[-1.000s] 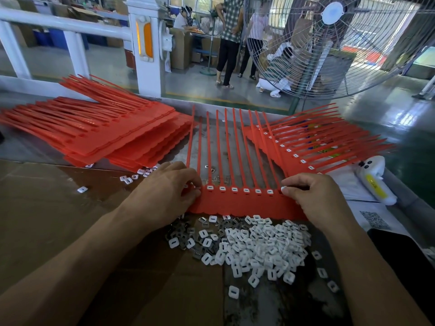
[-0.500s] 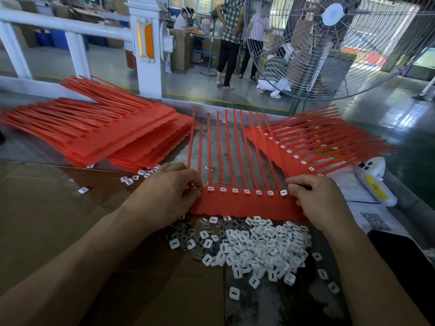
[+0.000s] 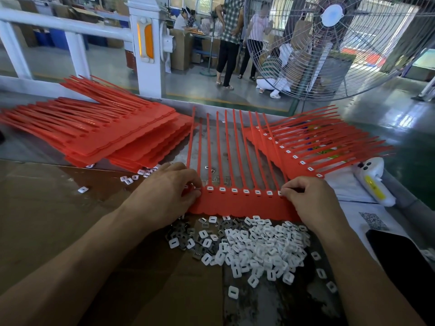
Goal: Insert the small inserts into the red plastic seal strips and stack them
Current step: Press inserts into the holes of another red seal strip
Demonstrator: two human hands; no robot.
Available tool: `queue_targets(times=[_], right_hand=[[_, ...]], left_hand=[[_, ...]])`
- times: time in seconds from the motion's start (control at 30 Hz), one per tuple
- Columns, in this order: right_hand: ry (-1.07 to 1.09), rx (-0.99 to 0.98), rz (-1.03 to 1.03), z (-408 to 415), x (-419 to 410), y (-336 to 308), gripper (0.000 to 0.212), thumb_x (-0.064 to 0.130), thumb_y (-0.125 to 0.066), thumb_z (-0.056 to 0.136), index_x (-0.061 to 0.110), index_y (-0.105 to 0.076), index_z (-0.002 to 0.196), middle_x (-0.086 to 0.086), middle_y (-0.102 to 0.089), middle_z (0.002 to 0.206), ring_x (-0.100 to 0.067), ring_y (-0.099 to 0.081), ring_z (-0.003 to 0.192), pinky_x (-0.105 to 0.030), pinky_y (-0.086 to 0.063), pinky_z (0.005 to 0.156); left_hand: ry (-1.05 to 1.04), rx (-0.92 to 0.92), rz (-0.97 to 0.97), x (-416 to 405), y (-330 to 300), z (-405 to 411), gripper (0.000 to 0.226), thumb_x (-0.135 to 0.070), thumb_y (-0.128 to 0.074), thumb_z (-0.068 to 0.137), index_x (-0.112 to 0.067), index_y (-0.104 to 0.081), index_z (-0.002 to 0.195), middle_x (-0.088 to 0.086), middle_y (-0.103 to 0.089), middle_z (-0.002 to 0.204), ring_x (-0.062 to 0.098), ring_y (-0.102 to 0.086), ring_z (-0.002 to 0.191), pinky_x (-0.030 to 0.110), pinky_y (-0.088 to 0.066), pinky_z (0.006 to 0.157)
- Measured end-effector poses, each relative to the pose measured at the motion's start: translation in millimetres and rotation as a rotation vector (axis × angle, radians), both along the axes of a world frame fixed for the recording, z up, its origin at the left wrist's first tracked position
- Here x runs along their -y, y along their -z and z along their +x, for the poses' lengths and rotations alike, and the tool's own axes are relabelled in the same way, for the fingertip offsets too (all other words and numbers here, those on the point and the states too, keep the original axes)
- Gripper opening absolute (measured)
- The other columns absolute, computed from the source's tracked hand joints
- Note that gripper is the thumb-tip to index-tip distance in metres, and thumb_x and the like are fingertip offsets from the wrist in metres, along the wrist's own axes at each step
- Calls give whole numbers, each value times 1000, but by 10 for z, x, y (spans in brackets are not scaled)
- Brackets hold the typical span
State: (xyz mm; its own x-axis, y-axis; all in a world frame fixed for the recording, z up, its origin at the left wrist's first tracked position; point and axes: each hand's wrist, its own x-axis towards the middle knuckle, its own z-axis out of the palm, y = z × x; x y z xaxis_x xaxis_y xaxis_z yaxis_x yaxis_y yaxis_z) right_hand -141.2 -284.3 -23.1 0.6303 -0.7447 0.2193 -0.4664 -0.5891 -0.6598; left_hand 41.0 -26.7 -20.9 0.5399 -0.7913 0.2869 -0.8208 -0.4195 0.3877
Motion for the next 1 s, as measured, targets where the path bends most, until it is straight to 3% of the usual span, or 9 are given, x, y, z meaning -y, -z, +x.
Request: queue_targets(times=[0.2,0.3,0.5,0.67,0.83,1.0], right_hand=[[18,-27,-15,24,-26,-1,8,23,-74,93,25,-76,86,12,-70,90,-1,-60,83,-29,-45,67],[18,-10,12,7,-27,-5,10,25,-70,96,26,-75,88,14,-70,91,0,-60,82,-24,-43,65],[29,-44,7,37,-62,-4,4,29,-74,93,28,-74,90,19,-66,88,1,-58,83,-26,-43,66],[46,-83,73,97,-37,-46,12,24,-77,90,28,-72,80,11,-70,87,-10,-63,85,-36,-51,76],[46,-136,96,172,-3,-108,19,18,-78,88,26,-70,72,4,-70,79,-13,-63,78,-29,-42,61],[0,-1,83,12,-54,-51,12,23,-74,92,27,-74,81,13,-72,87,-6,-64,86,-27,-45,68]], left_hand=[[-3,-9,0,-5,1,-1,20,-41,-61,96,-37,-66,116,-15,-57,116,9,-46,116,31,-41,103],[-2,-10,-3,2,-1,-7,20,-40,-62,96,-36,-66,116,-14,-57,116,9,-47,116,32,-42,103],[-3,-11,7,-4,-2,4,21,-41,-61,97,-37,-65,117,-15,-57,117,8,-46,117,32,-42,103],[-5,-3,8,0,12,11,21,-42,-61,96,-38,-65,116,-16,-56,116,7,-46,116,30,-42,101],[-4,-1,11,2,18,16,21,-42,-60,96,-38,-65,116,-16,-56,116,7,-46,115,27,-40,98],[-2,0,4,-5,9,6,21,-41,-61,96,-37,-65,116,-15,-57,117,8,-46,116,30,-42,100]])
